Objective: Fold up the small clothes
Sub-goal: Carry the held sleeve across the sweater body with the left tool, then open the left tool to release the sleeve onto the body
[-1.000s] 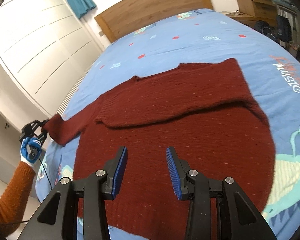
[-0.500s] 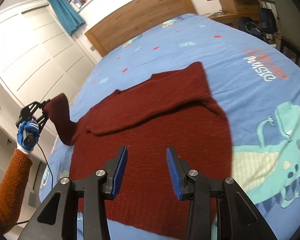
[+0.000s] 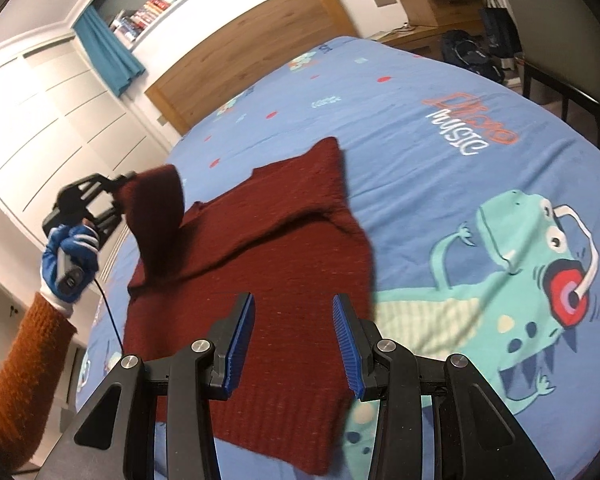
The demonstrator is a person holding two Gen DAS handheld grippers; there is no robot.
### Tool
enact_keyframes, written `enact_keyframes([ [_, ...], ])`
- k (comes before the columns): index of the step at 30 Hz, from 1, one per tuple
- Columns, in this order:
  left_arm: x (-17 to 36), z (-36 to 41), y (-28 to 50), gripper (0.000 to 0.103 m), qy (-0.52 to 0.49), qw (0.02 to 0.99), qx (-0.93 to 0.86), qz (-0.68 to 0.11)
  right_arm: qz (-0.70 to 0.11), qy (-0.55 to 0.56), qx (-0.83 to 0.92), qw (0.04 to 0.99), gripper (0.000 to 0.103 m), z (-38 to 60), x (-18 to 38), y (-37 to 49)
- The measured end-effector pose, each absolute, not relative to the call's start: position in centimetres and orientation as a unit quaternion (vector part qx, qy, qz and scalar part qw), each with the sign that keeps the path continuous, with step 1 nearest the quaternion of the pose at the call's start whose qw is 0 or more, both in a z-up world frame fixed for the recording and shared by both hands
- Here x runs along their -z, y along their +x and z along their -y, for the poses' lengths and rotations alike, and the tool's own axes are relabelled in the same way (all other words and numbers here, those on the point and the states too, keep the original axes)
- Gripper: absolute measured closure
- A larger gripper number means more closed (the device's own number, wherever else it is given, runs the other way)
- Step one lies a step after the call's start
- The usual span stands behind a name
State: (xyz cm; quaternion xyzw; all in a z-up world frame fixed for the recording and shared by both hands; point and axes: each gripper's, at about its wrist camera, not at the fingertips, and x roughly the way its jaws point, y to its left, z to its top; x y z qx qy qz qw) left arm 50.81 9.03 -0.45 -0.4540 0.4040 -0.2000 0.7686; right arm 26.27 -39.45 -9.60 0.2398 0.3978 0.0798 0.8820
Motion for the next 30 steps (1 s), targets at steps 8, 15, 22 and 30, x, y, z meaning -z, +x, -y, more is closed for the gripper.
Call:
enact_keyframes([
  [8, 5.9, -1.6, 49.2, 0.092, -0.32, 0.789, 0.159, -0.501, -0.405, 0.247, -0.075, 0.877, 0.061, 40.6, 10.7, 26.1],
  [15, 5.8, 0.9, 46.2, 0.064, -0.242, 0.806, 0.2, -0.503, -0.405, 0.248, -0.075, 0.877, 0.061, 40.8, 10.7, 26.4],
  [22, 5.1, 1.6, 41.3, 0.062, -0.221, 0.814, 0.248, -0.476, -0.405, 0.237, -0.084, 0.879, 0.061, 40.1, 10.1, 27.0],
  [30, 7.2, -0.9, 41.5, 0.062, -0.211, 0.825, 0.183, -0.491, -0.402, 0.229, -0.082, 0.883, 0.061, 39.6, 9.3, 27.0],
])
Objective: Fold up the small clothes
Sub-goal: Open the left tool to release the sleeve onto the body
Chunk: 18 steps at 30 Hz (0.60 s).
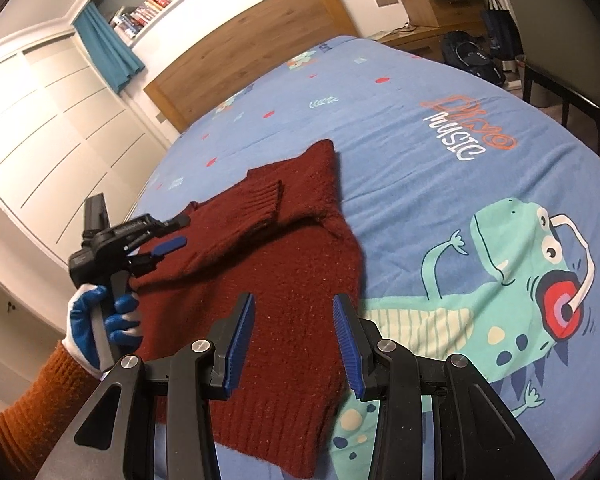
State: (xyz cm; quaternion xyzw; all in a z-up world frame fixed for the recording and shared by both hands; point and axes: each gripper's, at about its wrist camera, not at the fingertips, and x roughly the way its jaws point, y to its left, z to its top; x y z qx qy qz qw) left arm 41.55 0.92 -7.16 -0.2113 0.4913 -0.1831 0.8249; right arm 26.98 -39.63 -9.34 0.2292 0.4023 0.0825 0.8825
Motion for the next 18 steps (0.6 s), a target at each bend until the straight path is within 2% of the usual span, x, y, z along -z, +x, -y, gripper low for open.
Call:
enact_keyframes([
  [6, 8.7, 3.0, 39.4, 0.062, -0.175, 0.792, 0.231, -0.538, -0.402, 0.226, -0.082, 0.883, 0.061, 39.2, 8.8, 26.7],
  [18, 1.9, 0.0, 33.6, 0.062, -0.094, 0.838, 0.224, -0.488, -0.398, 0.198, -0.075, 0.893, 0.061, 38.0, 5.6, 24.2],
])
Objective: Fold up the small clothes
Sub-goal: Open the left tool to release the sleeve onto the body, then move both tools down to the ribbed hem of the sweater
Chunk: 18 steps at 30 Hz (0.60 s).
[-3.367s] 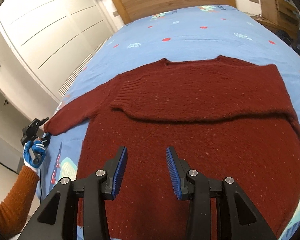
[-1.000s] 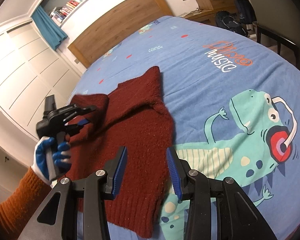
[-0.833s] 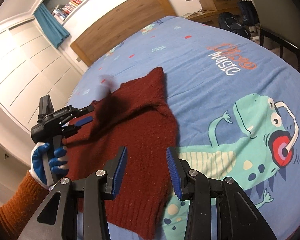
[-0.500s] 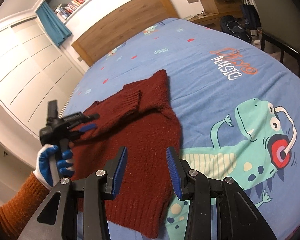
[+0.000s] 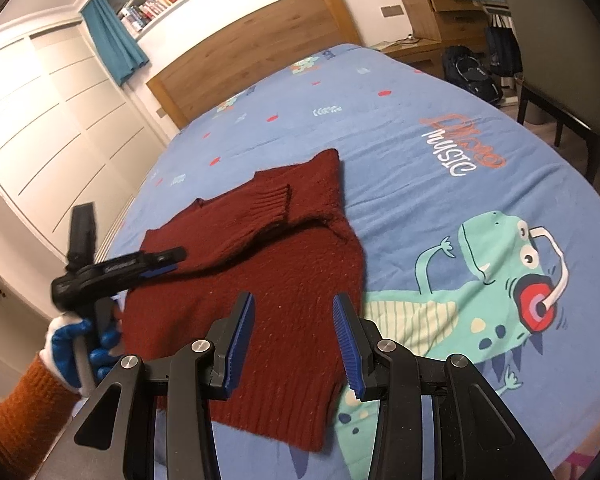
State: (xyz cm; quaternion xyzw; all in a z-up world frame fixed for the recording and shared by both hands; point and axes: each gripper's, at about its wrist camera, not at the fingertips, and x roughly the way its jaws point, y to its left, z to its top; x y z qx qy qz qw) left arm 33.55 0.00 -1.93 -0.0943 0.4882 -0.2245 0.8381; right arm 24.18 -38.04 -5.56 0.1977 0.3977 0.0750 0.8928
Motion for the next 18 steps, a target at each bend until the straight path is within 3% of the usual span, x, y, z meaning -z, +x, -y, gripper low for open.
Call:
enact_keyframes([
  [15, -3.4, -10.0, 21.6, 0.061, -0.109, 0.871, 0.145, -0.457, -0.39, 0.184, -0.103, 0.896, 0.058, 34.5, 1.9, 18.4],
  [18, -4.0, -11.8, 19.3, 0.055, -0.116, 0.875, 0.13, -0.451, -0.387, 0.187, -0.107, 0.897, 0.057, 34.0, 1.2, 17.0],
])
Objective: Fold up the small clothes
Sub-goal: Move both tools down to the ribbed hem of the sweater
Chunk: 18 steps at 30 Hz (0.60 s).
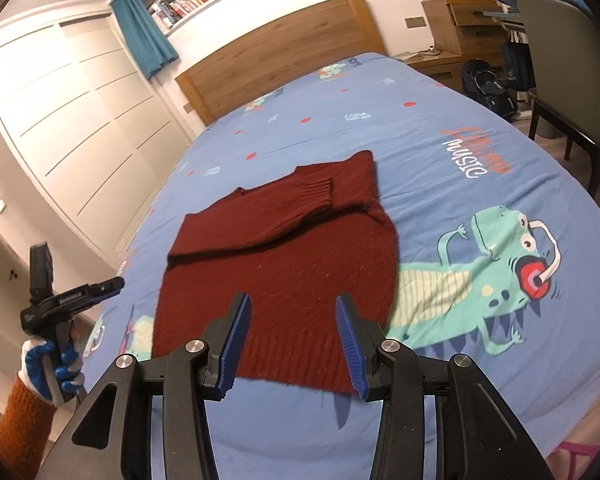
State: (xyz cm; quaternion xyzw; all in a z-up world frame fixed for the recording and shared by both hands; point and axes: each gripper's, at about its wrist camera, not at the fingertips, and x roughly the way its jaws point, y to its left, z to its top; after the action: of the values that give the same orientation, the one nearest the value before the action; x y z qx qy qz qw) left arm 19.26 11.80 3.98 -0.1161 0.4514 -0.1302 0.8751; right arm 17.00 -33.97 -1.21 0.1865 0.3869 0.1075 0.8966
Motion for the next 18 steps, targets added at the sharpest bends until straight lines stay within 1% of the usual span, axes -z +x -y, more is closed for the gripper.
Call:
enact_keyframes([
  [10, -4.7, -17.3, 13.7, 0.055, -0.141, 0.886, 0.1, -0.431, -0.371, 0.167, -0.097, 0.908, 0.05, 33.5, -1.5, 13.3],
  [14, -4.2, -19.0, 12.5, 0.054, -0.148, 0.886, 0.089, -0.43, -0.375, 0.164, -0.094, 0.907, 0.048, 33.2, -1.3, 12.9],
  [16, -3.7, -19.8, 12.2, 0.051, -0.154, 0.886, 0.08, -0.43, -0.377, 0.168, -0.092, 0.906, 0.048, 33.3, -1.1, 12.9],
  [18, -3.2, -20.5, 12.1, 0.051, -0.16, 0.884, 0.069, -0.434, -0.382, 0.171, -0.089, 0.904, 0.047, 33.4, -0.6, 13.1],
])
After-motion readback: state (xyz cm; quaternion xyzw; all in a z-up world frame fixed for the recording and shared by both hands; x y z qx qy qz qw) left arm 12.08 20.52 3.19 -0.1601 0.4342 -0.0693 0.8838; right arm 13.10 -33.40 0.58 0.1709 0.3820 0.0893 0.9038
